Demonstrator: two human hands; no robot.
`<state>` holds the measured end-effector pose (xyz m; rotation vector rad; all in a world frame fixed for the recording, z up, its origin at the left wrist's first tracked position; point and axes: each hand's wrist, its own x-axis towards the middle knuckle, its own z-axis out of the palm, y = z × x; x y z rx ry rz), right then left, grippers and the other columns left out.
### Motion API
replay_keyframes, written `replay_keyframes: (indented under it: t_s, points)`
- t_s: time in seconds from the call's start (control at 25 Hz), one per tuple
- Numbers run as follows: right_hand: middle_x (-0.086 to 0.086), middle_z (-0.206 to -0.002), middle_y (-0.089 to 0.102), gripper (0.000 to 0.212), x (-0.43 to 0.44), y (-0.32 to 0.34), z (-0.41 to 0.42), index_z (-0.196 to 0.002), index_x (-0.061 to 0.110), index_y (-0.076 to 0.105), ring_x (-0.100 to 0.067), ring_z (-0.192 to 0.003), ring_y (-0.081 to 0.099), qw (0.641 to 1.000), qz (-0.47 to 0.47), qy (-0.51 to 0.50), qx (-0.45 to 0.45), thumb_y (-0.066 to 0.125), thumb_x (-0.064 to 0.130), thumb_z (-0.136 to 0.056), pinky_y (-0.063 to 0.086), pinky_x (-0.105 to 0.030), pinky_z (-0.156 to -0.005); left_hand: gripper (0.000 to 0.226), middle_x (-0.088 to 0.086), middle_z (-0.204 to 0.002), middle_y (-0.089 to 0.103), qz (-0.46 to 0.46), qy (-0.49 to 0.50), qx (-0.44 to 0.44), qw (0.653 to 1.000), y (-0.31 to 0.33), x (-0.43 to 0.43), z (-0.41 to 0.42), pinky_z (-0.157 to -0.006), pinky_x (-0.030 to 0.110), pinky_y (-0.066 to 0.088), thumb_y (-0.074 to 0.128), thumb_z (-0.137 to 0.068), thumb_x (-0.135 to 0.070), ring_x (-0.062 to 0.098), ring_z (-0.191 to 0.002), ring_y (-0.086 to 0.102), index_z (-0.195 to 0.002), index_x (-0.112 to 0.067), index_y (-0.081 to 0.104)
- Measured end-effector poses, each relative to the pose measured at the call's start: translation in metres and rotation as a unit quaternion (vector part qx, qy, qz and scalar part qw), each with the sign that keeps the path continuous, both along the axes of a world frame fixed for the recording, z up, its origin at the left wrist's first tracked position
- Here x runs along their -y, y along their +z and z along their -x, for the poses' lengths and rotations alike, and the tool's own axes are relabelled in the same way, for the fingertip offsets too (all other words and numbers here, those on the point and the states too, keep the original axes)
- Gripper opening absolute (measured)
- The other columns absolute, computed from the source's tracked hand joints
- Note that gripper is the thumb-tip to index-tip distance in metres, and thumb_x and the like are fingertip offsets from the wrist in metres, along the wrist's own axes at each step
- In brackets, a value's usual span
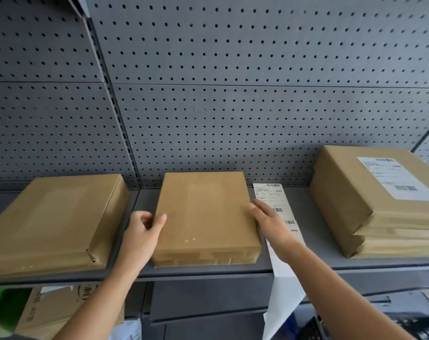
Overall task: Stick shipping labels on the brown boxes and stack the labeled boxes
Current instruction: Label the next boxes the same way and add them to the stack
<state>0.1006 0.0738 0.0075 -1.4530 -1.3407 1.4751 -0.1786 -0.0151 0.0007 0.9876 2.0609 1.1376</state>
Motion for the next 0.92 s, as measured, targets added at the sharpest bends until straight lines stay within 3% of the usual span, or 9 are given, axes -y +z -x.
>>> replay_keyframes:
  t_s: [0.12,0.28,0.4,0.6,0.68,0.8,0.92]
  points:
    - [0.012,-0.14,0.052,0.044,-0.005,0.006,-0.03,-0.145,0.029,0.048,-0.006,-0.123,0.047,0.995,-0.058,-0.009,0.078,0.052,0.036,-0.102,0.033,-0.027,-0.102,0.043,0.0,-0.144,0.055,-0.07,-0.03,-0.088,0.993,0.018,-0.006,-0.009,-0.1,0.034,0.041,0.06,-0.099,-0.042,0.023,-0.133,0.052,-0.133,-0.019,0.05]
    - [0.006,-0.137,0.057,0.043,-0.006,0.01,-0.076,-0.143,0.023,0.049,-0.012,-0.123,0.054,0.986,-0.091,-0.043,0.13,0.055,0.026,-0.101,0.04,-0.023,-0.093,0.027,-0.004,-0.141,0.058,-0.168,-0.121,-0.069,0.976,0.042,-0.031,-0.048,-0.113,0.033,0.04,0.06,-0.101,-0.031,0.013,-0.133,0.053,-0.126,-0.024,0.055]
    - [0.003,-0.142,0.053,0.046,0.0,0.004,-0.102,-0.145,0.017,0.047,-0.015,-0.131,0.05,0.976,-0.099,-0.033,0.191,0.058,0.023,-0.101,0.039,-0.019,-0.096,0.02,-0.007,-0.129,0.064,-0.181,-0.212,-0.037,0.96,0.05,-0.052,-0.092,-0.105,0.021,0.044,0.059,-0.102,-0.023,0.003,-0.121,0.059,-0.121,-0.02,0.059]
    - [-0.001,-0.152,0.041,0.064,0.014,-0.024,-0.125,-0.149,0.023,0.042,-0.019,-0.135,0.046,0.948,-0.08,0.062,0.302,0.068,0.038,-0.092,0.041,-0.032,-0.107,0.019,-0.013,-0.119,0.068,-0.166,-0.33,-0.008,0.929,0.039,-0.076,-0.151,-0.093,0.008,0.048,0.059,-0.101,-0.021,-0.006,-0.111,0.062,-0.12,-0.021,0.061]
    - [0.001,-0.16,0.029,0.081,0.018,-0.034,-0.127,-0.155,0.024,0.033,-0.02,-0.143,0.036,0.936,-0.073,0.108,0.327,0.072,0.047,-0.087,0.034,-0.035,-0.116,0.018,-0.013,-0.118,0.069,-0.154,-0.36,0.003,0.92,0.032,-0.082,-0.164,-0.096,0.014,0.05,0.059,-0.101,-0.023,-0.004,-0.11,0.064,-0.119,-0.022,0.063]
    - [0.004,-0.167,0.01,0.097,0.021,-0.041,-0.126,-0.158,0.027,0.022,-0.019,-0.154,0.004,0.905,-0.091,0.169,0.38,0.075,0.054,-0.081,0.01,-0.037,-0.124,0.017,-0.007,-0.113,0.074,-0.133,-0.384,0.038,0.913,0.022,-0.089,-0.171,-0.099,0.033,0.054,0.06,-0.101,-0.022,0.005,-0.107,0.07,-0.117,-0.023,0.065]
    - [0.003,-0.169,0.005,0.098,0.02,-0.048,-0.126,-0.156,0.035,0.023,-0.023,-0.155,-0.005,0.873,-0.113,0.195,0.433,0.073,0.062,-0.077,0.005,-0.048,-0.125,0.016,0.002,-0.108,0.076,-0.121,-0.387,0.076,0.911,0.017,-0.094,-0.171,-0.097,0.038,0.056,0.058,-0.102,-0.016,0.011,-0.102,0.073,-0.116,-0.017,0.066]
